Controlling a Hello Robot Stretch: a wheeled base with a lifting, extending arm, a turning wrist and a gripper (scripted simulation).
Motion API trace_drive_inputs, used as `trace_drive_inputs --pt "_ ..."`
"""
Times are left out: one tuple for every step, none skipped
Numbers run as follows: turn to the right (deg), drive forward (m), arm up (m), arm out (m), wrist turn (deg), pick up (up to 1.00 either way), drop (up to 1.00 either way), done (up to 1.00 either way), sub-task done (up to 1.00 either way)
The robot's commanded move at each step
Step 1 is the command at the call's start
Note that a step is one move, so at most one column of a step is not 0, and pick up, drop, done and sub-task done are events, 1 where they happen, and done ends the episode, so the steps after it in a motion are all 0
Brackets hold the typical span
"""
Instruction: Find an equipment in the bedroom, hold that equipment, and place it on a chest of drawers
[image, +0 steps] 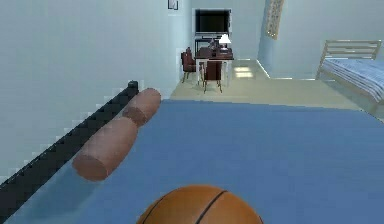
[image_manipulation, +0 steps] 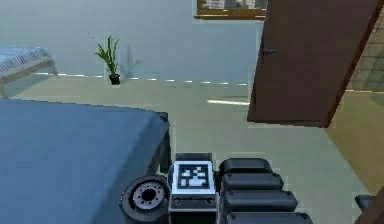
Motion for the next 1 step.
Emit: trace_drive_inputs --pt "-36.0 0.0 0.0 0.0 0.0 0.0 0.0 0.0 0.0"
